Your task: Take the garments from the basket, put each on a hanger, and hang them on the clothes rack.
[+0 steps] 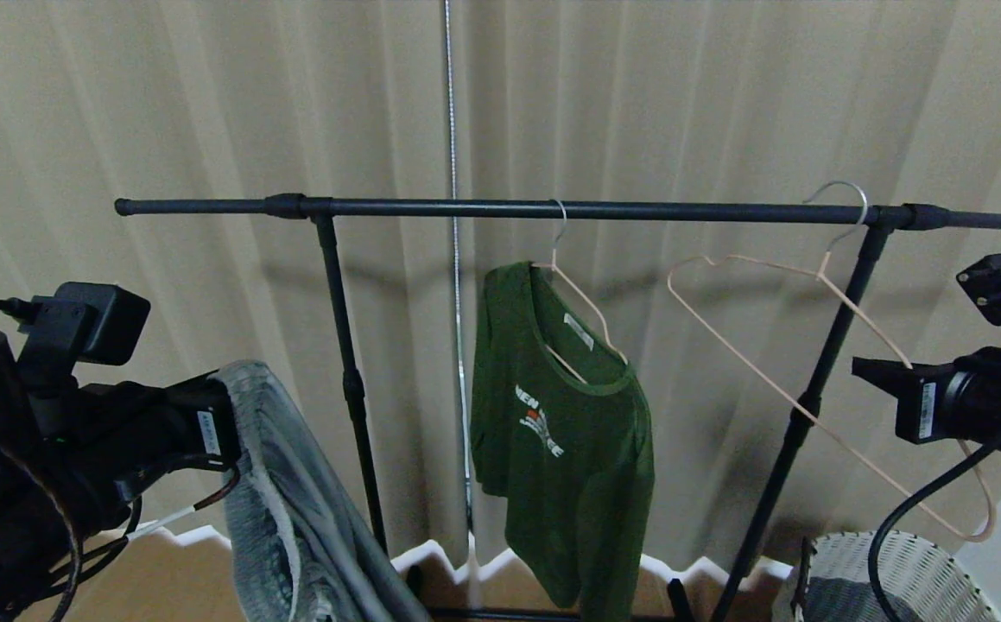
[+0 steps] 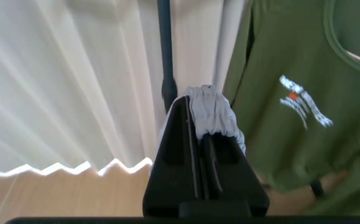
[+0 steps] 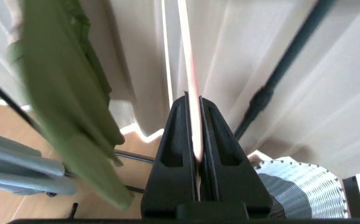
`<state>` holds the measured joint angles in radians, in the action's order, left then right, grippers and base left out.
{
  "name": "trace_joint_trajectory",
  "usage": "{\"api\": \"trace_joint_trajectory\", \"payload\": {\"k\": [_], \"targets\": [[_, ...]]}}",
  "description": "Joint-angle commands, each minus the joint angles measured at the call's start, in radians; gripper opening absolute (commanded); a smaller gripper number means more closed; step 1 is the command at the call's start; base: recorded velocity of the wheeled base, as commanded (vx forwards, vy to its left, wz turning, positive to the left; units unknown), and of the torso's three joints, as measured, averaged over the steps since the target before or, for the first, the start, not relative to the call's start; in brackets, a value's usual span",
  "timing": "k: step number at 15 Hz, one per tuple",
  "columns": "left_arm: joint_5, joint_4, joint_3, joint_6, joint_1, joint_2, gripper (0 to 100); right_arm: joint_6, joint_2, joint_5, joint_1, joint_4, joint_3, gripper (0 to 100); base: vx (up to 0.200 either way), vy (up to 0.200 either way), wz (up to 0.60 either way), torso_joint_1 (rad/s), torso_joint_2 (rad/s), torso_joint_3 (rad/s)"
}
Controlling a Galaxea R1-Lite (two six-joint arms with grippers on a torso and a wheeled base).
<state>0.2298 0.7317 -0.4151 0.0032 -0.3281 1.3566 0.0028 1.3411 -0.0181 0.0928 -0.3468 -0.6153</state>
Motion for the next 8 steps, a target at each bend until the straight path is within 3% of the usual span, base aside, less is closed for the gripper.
{"api": "trace_joint_trajectory", "payload": {"k": [1, 8], "targets": [[0.0, 0.0, -0.001, 0.0, 0.007, -0.001, 0, -0.001, -0.031, 0.0, 0.001, -0.001, 0.016, 0, -0.2, 0.0, 0.0, -0.007, 0.0, 0.002], [-0.001, 0.008, -0.001, -0.003, 0.015, 0.001, 0, 0.0, -0.04, -0.002, 0.001, 0.0, 0.034, 0, -0.2, 0.0, 0.0, 0.0, 0.0, 0.003]]}}
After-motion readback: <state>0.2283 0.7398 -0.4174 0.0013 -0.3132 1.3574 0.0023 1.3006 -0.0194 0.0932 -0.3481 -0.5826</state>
